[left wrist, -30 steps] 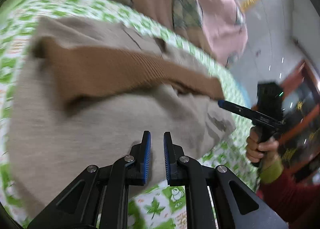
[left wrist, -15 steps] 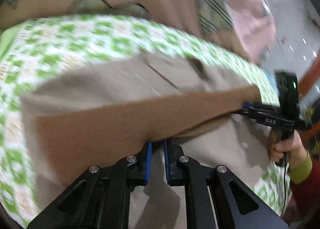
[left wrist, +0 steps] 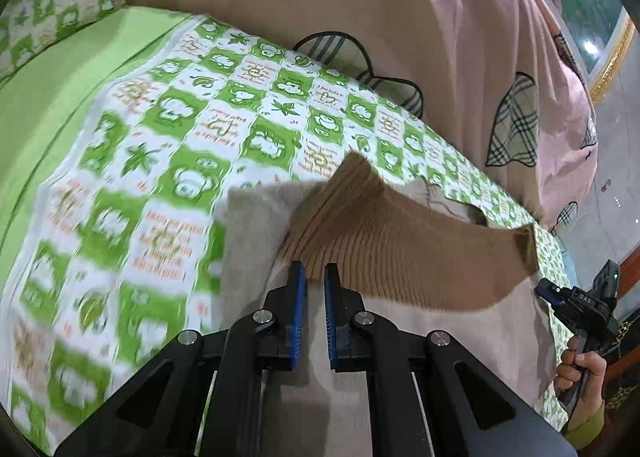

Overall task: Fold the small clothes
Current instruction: 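Lower the hem onto the sweater and open both grippers, then grasp the folded sweater edge with the left gripper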

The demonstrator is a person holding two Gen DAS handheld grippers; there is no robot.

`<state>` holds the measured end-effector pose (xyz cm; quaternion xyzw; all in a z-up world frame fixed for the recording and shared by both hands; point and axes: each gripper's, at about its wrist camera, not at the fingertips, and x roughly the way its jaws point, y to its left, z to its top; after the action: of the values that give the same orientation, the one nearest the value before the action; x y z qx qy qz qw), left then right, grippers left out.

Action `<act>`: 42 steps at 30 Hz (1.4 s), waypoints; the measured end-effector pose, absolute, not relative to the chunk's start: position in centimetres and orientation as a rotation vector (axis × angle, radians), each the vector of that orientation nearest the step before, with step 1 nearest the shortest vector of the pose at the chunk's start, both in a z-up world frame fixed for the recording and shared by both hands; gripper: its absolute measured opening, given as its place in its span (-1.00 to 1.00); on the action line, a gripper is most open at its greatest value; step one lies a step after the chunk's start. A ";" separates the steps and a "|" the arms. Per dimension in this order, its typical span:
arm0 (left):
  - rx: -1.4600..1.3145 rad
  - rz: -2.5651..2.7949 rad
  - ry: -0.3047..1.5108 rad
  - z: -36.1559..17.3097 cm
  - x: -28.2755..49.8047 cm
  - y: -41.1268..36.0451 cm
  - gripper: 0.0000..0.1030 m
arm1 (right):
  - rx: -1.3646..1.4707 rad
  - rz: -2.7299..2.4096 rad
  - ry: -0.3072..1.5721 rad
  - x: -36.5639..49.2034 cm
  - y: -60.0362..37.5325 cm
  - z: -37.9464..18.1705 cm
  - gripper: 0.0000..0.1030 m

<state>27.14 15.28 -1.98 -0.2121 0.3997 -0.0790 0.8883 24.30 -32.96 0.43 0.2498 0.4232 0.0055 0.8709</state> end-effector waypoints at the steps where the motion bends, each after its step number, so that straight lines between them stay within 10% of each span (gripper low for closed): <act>1: -0.440 -0.166 0.829 -1.6 26.7 14.7 -0.86 | 0.526 0.016 0.884 23.5 -33.1 0.6 -0.60; 17: -0.570 -0.352 0.926 -4.3 9.6 5.2 -0.41 | 0.567 0.175 0.899 10.5 -26.6 -1.2 -0.18; 23: -0.671 -0.340 0.924 -5.8 7.9 4.7 0.10 | 0.573 0.212 0.914 8.0 -25.1 -1.4 -0.11; 42: -0.939 -0.065 0.765 -7.1 12.9 10.8 0.13 | 0.586 0.249 0.909 7.0 -24.5 -1.2 -0.05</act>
<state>12.87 10.83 -7.14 -0.4414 0.3593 -0.0307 0.8217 7.02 -24.54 -1.17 0.2782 0.4313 0.1184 0.8500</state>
